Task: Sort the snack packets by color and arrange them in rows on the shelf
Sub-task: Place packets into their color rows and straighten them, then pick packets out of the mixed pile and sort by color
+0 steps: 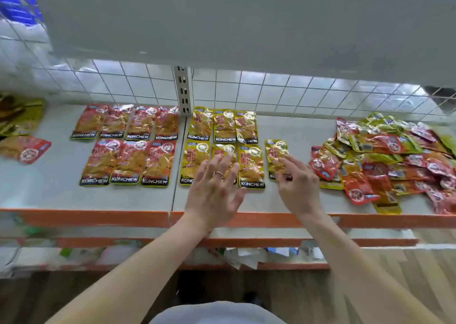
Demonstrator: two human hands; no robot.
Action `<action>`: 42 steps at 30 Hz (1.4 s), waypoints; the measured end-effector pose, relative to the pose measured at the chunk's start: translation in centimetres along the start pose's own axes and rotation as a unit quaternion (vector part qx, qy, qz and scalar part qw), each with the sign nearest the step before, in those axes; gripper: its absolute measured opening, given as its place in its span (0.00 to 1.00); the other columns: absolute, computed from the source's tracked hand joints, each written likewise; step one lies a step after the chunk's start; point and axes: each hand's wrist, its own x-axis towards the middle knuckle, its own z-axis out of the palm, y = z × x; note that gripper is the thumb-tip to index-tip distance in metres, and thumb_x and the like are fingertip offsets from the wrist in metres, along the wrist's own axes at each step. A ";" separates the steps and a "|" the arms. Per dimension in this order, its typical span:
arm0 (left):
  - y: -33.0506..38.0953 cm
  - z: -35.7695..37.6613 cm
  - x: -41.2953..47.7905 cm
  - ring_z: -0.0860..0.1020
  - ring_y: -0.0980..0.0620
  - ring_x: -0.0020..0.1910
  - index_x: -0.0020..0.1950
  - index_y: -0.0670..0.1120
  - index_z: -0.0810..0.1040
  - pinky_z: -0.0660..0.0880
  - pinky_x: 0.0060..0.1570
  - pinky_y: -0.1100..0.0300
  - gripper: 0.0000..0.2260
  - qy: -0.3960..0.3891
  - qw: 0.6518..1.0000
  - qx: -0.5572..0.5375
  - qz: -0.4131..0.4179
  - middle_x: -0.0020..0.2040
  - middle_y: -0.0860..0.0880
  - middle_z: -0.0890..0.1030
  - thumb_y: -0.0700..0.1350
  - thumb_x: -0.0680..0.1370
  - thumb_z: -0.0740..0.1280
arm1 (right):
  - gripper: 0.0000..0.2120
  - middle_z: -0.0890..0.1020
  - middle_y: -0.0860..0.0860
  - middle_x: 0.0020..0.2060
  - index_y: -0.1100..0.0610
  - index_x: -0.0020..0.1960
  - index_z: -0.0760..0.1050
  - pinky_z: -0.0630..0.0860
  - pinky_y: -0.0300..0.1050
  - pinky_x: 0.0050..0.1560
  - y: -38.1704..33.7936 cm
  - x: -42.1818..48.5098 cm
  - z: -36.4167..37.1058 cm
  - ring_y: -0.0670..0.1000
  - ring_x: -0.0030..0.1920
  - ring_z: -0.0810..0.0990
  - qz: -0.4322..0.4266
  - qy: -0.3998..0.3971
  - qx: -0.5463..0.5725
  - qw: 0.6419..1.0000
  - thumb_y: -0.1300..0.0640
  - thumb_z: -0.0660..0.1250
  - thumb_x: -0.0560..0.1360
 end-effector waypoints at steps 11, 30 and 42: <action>0.3 -0.1 0.2 0.69 0.43 0.73 0.72 0.46 0.73 0.64 0.72 0.42 0.26 0.036 0.999 0.015 0.036 0.76 0.46 0.70 0.59 0.80 0.59 | 0.27 0.51 0.47 0.81 0.48 0.80 0.55 0.52 0.58 0.75 0.3 5.5 0.9 0.49 0.80 0.49 -0.055 -0.200 -0.121 0.971 0.43 0.52 0.83; 0.6 -0.6 0.4 0.73 0.41 0.69 0.74 0.47 0.72 0.71 0.67 0.43 0.24 -0.002 0.993 0.020 0.113 0.75 0.46 0.71 0.53 0.79 0.59 | 0.29 0.58 0.48 0.80 0.46 0.77 0.63 0.60 0.56 0.68 0.0 5.4 -0.1 0.49 0.78 0.59 -0.106 -0.114 0.014 0.988 0.36 0.47 0.81; 0.2 -0.6 -1.3 0.70 0.42 0.72 0.73 0.44 0.72 0.68 0.68 0.44 0.25 0.074 0.993 -0.041 0.080 0.75 0.46 0.71 0.53 0.79 0.59 | 0.30 0.60 0.42 0.78 0.47 0.75 0.67 0.52 0.54 0.72 4.7 -5.1 -2.9 0.40 0.77 0.54 -0.082 -0.015 0.050 0.995 0.35 0.50 0.79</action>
